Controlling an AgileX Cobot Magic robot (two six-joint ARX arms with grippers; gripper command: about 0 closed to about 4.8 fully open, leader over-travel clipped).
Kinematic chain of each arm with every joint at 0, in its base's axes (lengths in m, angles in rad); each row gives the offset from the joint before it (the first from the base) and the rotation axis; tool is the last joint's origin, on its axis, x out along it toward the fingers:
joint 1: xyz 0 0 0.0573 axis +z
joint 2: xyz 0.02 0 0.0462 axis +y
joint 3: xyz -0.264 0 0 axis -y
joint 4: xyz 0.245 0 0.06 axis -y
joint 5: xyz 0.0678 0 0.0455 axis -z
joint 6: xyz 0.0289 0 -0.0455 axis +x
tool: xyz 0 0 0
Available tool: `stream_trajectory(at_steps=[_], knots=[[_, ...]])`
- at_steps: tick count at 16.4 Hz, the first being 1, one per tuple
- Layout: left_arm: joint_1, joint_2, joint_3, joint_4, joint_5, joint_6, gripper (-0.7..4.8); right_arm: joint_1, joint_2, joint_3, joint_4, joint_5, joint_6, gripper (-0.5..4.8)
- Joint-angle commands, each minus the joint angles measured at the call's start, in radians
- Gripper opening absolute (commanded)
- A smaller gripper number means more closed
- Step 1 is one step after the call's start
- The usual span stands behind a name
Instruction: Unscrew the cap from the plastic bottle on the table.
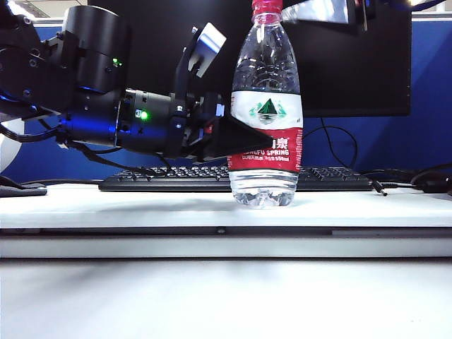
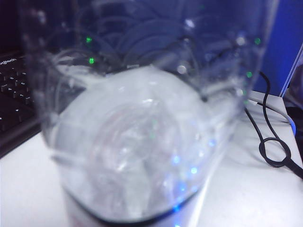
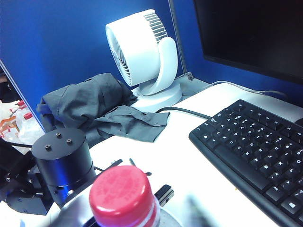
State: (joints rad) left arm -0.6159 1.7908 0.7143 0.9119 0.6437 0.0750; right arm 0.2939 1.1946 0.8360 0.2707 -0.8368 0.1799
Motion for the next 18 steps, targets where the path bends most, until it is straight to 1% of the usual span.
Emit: stream_trajectory(at_steps=[1, 2, 4, 5, 6, 7, 8, 9, 10, 11, 12, 13, 14, 18], knots=[[0.001, 0.008, -0.008, -0.066, -0.015, 0.003, 0.35, 0.007, -0.035, 0.003, 0.009, 0.06, 0.012, 3.39], [0.001, 0.008, -0.008, -0.065, -0.015, 0.003, 0.35, 0.008, -0.059, 0.003, 0.011, 0.061, 0.012, 3.4], [0.0, 0.008, -0.008, -0.065, -0.015, 0.003, 0.35, 0.009, -0.097, 0.003, -0.012, 0.084, 0.046, 3.77], [0.001, 0.008, -0.008, -0.065, -0.015, 0.003, 0.35, 0.022, -0.116, 0.003, -0.042, 0.124, 0.051, 3.82], [0.001, 0.008, -0.008, -0.064, -0.015, 0.004, 0.35, 0.064, -0.146, 0.001, -0.085, 0.223, 0.048, 3.83], [0.001, 0.008, -0.008, -0.06, -0.015, 0.004, 0.35, 0.124, -0.171, 0.001, -0.113, 0.336, 0.015, 3.83], [0.0, 0.008, -0.008, -0.057, -0.015, 0.004, 0.35, 0.19, -0.193, 0.001, -0.129, 0.475, -0.014, 3.83], [0.001, 0.008, -0.008, -0.057, -0.015, 0.003, 0.35, 0.276, -0.209, 0.001, -0.143, 0.658, -0.027, 3.83], [0.001, 0.008, -0.008, -0.057, -0.015, 0.003, 0.35, 0.341, -0.212, 0.001, -0.148, 0.783, -0.032, 3.83], [0.0, 0.008, -0.008, -0.057, -0.015, 0.003, 0.35, 0.474, -0.211, 0.001, -0.159, 1.072, -0.095, 3.83], [0.0, 0.008, -0.008, -0.058, -0.014, 0.003, 0.35, 0.554, -0.2, 0.001, -0.156, 1.263, -0.135, 3.83], [0.0, 0.008, -0.008, -0.058, -0.014, 0.003, 0.35, 0.612, -0.182, 0.001, -0.152, 1.363, -0.136, 3.83], [0.0, 0.008, -0.008, -0.057, -0.014, 0.003, 0.35, 0.647, -0.16, 0.001, -0.154, 1.404, -0.132, 3.92], [0.0, 0.008, -0.008, -0.058, -0.011, 0.003, 0.35, 0.663, -0.074, 0.001, -0.103, 1.403, -0.08, 3.91]])
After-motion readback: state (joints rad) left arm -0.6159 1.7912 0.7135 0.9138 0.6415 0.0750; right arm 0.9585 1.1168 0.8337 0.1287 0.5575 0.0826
